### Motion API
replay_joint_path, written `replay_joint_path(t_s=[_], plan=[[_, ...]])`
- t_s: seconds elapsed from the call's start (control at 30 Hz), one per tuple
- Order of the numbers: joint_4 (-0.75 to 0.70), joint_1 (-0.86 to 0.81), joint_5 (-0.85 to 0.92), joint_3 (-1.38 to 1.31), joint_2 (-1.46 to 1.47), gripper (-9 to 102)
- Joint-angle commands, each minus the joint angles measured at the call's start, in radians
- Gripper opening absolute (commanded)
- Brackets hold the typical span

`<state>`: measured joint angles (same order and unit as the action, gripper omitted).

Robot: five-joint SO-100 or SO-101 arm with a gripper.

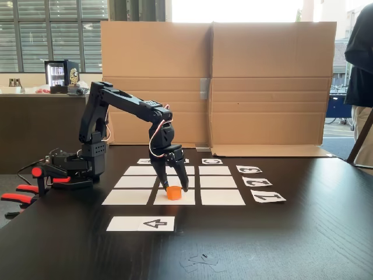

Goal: Pick up the round, orange token and place it in the grid on square B1.

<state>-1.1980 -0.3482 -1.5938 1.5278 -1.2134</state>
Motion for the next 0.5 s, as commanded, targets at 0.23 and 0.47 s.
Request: replay_joint_path(t_s=[0.23,0.47], plan=[[0.147,-0.009,-0.008,0.153,-0.107,65],[0.310,-0.061,-0.005,0.417,-0.359,69]])
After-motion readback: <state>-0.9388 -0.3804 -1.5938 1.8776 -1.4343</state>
